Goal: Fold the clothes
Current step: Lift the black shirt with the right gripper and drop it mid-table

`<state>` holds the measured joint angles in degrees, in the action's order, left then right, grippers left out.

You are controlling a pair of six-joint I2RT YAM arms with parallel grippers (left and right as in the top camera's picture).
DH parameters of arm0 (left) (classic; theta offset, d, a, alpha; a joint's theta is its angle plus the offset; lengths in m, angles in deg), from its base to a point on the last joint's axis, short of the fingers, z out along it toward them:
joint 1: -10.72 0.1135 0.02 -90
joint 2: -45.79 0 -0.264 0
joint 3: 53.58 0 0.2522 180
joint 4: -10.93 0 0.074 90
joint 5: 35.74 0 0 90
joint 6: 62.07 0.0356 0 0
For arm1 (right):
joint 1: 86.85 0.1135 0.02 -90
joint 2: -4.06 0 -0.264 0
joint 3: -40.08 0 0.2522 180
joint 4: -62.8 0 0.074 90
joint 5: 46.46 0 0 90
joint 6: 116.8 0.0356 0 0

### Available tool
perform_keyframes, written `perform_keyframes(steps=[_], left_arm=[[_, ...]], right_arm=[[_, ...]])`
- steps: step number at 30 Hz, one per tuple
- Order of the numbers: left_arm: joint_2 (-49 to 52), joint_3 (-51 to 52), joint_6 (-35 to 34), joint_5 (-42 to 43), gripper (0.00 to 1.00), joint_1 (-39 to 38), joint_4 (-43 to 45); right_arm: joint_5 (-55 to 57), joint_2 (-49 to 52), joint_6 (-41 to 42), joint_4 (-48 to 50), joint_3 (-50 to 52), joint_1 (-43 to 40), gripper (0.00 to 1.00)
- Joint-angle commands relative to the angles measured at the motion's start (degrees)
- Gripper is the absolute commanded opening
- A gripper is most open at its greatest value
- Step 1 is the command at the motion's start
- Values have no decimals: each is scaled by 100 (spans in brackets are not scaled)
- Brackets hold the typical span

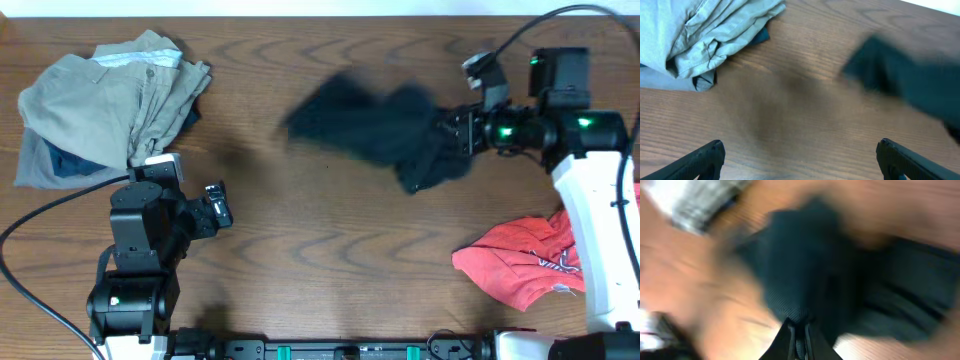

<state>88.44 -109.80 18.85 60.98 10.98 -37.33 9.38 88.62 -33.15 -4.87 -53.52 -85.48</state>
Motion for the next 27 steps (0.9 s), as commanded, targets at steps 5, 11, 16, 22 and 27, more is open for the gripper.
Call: perform_keyframes(steps=[5, 11, 16, 22, 27], left_arm=[[-4, -105, -22, 31, 98, -22, 55], [-4, -105, -24, 31, 98, -22, 273], [-2, -105, -216, 35, 98, -22, 490], [210, -90, -592, 42, 98, -24, 492], [680, -90, -610, 815, 98, -24, 481]], right_arm=[[3274, -59, 291, -120, -63, -122, 27], [3432, -59, 356, -129, -63, -286, 53], [2651, -59, 223, -280, -63, -280, 71], [535, -52, -940, -713, -57, 31, 72], [883, 52, -1064, -669, 2, 721, 77]])
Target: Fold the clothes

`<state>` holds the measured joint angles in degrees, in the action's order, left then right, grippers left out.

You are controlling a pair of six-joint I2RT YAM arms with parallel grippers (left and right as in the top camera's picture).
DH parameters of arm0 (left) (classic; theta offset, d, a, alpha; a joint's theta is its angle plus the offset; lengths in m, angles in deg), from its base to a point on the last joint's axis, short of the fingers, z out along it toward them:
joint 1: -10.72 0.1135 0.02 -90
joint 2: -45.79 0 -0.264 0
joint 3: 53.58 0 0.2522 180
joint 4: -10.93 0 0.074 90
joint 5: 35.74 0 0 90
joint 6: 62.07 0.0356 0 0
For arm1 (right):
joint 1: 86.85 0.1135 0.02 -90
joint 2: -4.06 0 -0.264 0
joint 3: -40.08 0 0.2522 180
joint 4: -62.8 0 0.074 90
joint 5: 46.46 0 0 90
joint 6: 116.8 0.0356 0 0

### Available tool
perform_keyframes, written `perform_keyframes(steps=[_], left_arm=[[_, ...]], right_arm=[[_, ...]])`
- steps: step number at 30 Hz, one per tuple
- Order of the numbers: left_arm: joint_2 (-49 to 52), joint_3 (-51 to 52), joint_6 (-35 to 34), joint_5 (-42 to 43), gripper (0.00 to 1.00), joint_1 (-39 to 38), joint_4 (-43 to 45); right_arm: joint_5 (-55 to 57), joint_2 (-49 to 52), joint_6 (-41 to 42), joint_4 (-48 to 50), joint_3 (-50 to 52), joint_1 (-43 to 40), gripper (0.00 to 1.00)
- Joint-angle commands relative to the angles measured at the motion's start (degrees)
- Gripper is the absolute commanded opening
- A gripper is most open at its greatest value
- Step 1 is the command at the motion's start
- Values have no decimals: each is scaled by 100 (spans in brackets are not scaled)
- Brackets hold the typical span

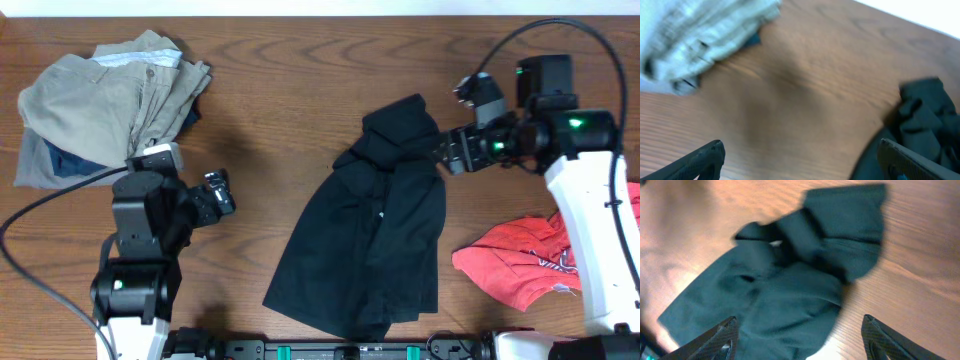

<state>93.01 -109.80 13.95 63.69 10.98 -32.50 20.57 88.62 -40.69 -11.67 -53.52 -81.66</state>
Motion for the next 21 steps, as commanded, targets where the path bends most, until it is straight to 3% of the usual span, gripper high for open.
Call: perform_keyframes(steps=[1, 11, 18, 21], left_arm=[[363, -90, -120, 704, 98, -24, -7], [1810, -90, -116, 2310, 97, -24, -90], [2636, -90, 76, 2470, 85, -170, -704], [2911, -85, 306, 2468, 84, -472, -802]], right_arm=[[-153, 114, -310, 61, 2, 503, 77], [216, 1397, -286, 1064, 2, 1674, 72], [472, 2208, -203, 1749, 2, 2140, 63], [992, 2470, 96, 1888, 2, 2238, 60]])
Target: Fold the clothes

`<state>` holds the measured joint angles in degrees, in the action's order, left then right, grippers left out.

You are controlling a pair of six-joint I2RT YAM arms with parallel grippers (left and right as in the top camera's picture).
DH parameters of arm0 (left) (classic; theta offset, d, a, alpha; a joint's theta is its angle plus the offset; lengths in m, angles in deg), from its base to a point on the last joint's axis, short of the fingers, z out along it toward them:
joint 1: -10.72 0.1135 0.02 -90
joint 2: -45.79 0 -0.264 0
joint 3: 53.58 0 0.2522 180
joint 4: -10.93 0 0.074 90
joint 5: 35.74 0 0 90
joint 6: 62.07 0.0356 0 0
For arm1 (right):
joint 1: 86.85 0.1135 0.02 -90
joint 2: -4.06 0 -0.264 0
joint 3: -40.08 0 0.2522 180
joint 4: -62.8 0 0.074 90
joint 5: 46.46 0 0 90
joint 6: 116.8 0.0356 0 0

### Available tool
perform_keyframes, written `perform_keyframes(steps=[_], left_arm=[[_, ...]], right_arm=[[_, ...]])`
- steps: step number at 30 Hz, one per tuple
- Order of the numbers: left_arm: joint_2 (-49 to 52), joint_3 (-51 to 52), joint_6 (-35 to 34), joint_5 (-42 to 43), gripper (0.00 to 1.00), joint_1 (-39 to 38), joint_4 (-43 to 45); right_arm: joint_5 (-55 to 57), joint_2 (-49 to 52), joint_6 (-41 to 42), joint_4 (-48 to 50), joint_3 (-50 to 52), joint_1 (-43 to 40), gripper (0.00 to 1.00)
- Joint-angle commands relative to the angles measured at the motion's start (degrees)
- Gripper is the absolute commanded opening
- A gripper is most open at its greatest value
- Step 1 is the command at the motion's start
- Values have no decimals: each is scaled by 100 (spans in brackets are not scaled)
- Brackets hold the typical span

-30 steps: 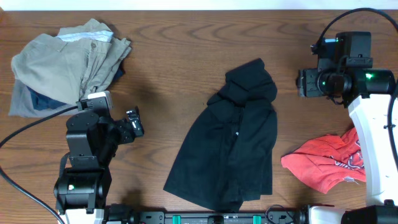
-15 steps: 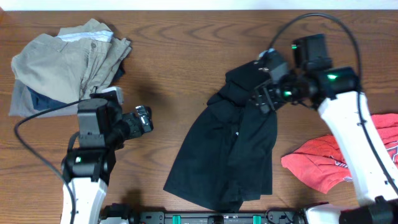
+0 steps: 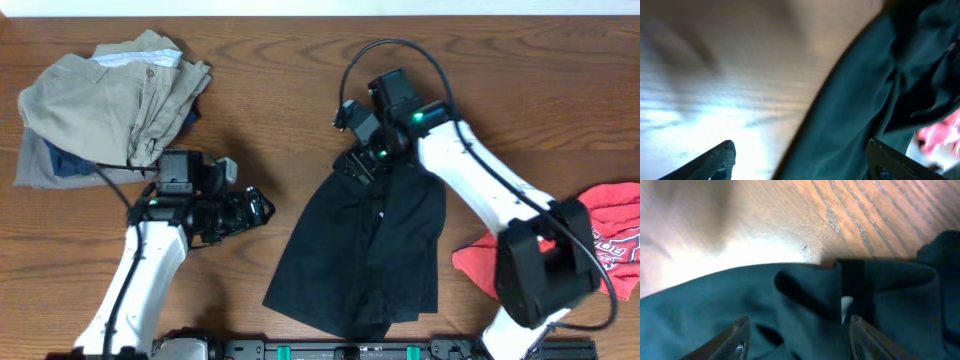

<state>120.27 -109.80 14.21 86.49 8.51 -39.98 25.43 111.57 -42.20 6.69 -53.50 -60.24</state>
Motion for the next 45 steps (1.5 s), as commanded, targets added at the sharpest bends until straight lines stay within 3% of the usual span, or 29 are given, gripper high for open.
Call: perform_keyframes(steps=[1, 4, 7, 8, 11, 17, 20, 21, 25, 31, 36, 38, 40, 45], left_arm=[[271, -85, 356, 186, 84, -356, -55], [494, -85, 424, -33, 84, -715, -31], [726, -85, 422, -575, 85, -979, -35], [802, -85, 422, -691, 85, -1045, -37], [1032, -85, 422, -953, 85, -1180, -33], [1322, -85, 422, -1084, 85, -1202, -33], [1386, -83, 422, -846, 63, -1202, -33], [1394, -83, 422, -719, 60, -1202, -31], [1394, -83, 424, -365, 61, -1202, -7], [1394, -83, 424, -260, 60, -1257, 107], [1394, -83, 422, -254, 60, -1541, 459], [1394, -83, 422, -214, 73, -1694, 605], [1394, -83, 424, -223, 79, -1845, 741], [1394, -83, 420, -470, 81, -2074, 892]], right_arm=[[682, 251, 345, 68, 0, 111, 56], [892, 398, 560, 61, 0, 109, 47], [892, 439, 573, 9, 0, 105, 7], [890, 439, 573, -35, 0, 105, 1], [953, 424, 616, -203, -4, 79, 1], [2402, -57, 2048, -516, -282, -638, 1], [2911, -542, 2326, -752, -671, -1362, 1], [3121, -697, 2400, -811, -785, -1626, 1], [3281, -1187, 2618, -1049, -909, -2653, 1], [3104, -1303, 2820, -2188, -894, -3856, 1], [3010, -1300, 2732, -2511, -894, -4260, 1], [2988, -1300, 2732, -2518, -894, -4321, 1], [2983, -1300, 2734, -2518, -894, -4315, 1], [2966, -1300, 2732, -2586, -894, -4306, 1]])
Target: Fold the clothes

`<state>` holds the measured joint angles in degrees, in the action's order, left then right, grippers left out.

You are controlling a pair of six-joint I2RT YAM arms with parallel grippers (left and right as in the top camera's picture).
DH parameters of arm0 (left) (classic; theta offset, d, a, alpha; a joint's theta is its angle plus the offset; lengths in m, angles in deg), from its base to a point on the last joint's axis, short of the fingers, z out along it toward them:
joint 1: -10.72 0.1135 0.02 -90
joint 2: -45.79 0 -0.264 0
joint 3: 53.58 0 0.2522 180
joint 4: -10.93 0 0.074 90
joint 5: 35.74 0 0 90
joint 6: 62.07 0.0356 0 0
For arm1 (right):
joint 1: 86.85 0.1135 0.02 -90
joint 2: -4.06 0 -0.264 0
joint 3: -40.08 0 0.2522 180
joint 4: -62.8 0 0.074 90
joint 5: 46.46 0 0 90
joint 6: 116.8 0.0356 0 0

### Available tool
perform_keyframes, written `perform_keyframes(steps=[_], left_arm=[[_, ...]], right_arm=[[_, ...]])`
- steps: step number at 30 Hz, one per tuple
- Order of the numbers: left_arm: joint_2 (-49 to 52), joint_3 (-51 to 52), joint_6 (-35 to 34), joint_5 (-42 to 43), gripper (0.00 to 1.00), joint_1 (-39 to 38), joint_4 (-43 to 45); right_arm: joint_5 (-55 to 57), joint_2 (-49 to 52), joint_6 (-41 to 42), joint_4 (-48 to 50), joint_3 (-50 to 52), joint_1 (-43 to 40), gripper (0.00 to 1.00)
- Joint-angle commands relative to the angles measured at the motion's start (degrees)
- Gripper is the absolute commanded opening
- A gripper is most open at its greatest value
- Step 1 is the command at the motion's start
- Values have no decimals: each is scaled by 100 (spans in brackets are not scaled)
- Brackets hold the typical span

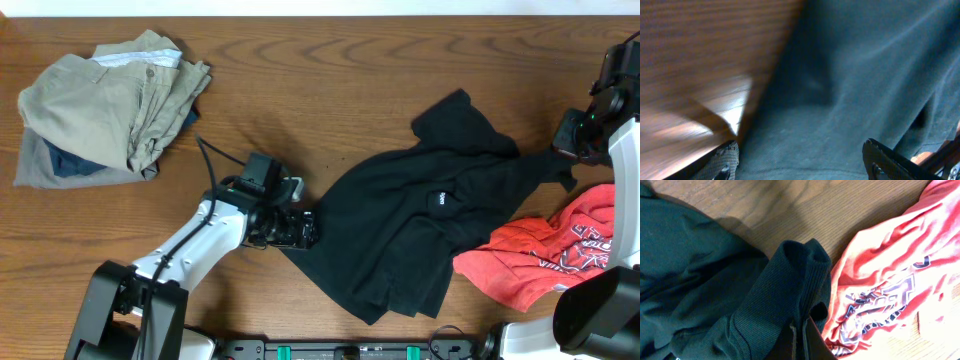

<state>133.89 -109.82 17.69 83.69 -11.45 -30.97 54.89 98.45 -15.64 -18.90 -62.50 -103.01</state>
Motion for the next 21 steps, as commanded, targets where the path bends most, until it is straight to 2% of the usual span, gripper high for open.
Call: perform_keyframes(steps=[1, 8, 9, 12, 13, 15, 16, 21], left_arm=[[33, -81, 72, -387, 80, -103, -44], [70, -7, 76, -1351, 80, -116, -94], [103, -7, 76, -1346, 74, -116, -96], [219, -7, 74, -1344, 40, -164, -90], [256, -7, 72, -1344, 26, -188, -85], [291, -7, 74, -1349, 10, -234, -83], [291, -7, 74, -1351, 6, -240, -83], [219, -361, 76, -1899, 6, 44, -164]], right_arm=[[22, 11, 74, -46, 7, -28, 1], [20, 11, 74, -151, 7, -28, 1], [22, 11, 72, -153, 7, -28, 1], [22, 11, 55, -155, 7, -28, 1], [22, 11, 55, -155, 7, -28, 1], [26, 11, 52, -153, 7, -28, 1], [28, 11, 52, -151, 7, -31, 1], [4, 11, 57, -81, 7, -31, 1]])
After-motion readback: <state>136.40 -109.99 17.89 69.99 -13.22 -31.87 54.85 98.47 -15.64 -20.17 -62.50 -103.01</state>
